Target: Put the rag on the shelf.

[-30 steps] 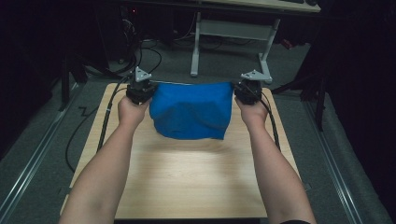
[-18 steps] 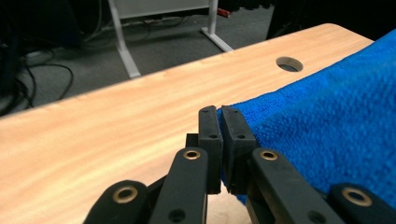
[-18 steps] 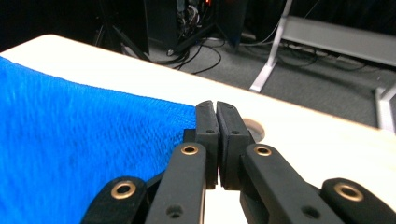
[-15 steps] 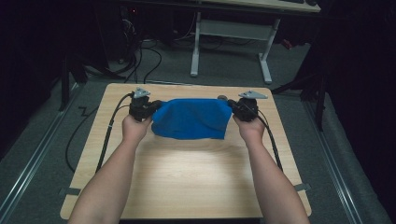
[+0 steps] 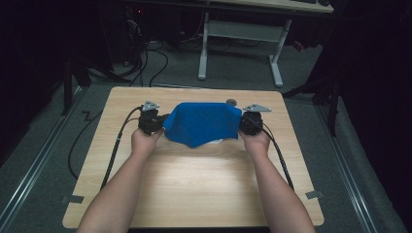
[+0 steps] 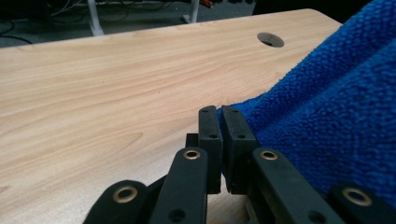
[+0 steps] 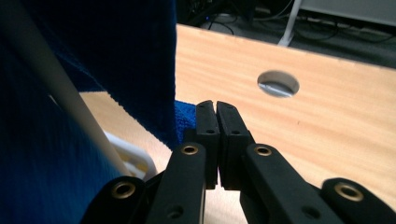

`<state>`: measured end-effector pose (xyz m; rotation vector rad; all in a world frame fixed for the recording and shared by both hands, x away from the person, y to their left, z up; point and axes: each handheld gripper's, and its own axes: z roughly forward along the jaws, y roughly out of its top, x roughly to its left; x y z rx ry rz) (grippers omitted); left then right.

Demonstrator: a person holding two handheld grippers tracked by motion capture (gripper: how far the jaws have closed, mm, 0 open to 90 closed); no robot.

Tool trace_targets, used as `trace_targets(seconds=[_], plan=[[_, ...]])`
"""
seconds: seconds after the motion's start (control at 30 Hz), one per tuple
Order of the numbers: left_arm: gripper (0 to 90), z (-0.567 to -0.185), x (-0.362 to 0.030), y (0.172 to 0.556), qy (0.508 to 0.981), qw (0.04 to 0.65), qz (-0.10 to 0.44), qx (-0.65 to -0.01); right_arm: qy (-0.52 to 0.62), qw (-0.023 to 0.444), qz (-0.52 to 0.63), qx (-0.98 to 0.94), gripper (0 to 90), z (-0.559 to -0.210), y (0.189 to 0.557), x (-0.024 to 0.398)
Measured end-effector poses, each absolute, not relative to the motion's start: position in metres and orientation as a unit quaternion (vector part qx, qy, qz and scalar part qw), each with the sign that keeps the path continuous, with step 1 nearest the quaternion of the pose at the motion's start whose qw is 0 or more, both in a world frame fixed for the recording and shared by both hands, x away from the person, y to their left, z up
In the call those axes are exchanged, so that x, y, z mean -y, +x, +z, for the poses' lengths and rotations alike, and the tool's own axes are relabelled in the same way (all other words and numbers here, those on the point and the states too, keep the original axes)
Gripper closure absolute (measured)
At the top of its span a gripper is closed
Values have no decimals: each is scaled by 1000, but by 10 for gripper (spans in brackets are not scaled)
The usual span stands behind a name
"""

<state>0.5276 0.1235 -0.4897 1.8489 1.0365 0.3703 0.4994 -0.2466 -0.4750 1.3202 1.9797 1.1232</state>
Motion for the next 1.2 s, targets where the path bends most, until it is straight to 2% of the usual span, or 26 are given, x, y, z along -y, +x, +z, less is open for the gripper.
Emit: trace_targets(seconds=[0.3,0.6,0.7,0.73,0.8,0.83,0.93,1.2], plan=[[869,-507,-116,527,761,467,123,-434,493,244,408,-729,891,-490,489,249],[830,-510,-116,525,755,472,118,-440,496,243,410,-726,889,-493,483,251],[778,-509,-117,524,753,469,128,-444,496,240,412,-726,884,-495,482,253],[736,-508,-118,523,752,469,128,-445,498,238,411,-726,875,-495,482,253],[720,-507,-119,523,751,468,133,-447,498,238,409,-727,865,-495,481,253],[672,-507,-121,522,751,468,137,-446,499,239,409,-725,818,-493,481,252],[621,-502,-124,520,752,462,159,-442,502,240,406,-725,786,-493,482,254],[571,-488,-136,517,739,466,185,-450,503,250,405,-722,723,-485,481,260]])
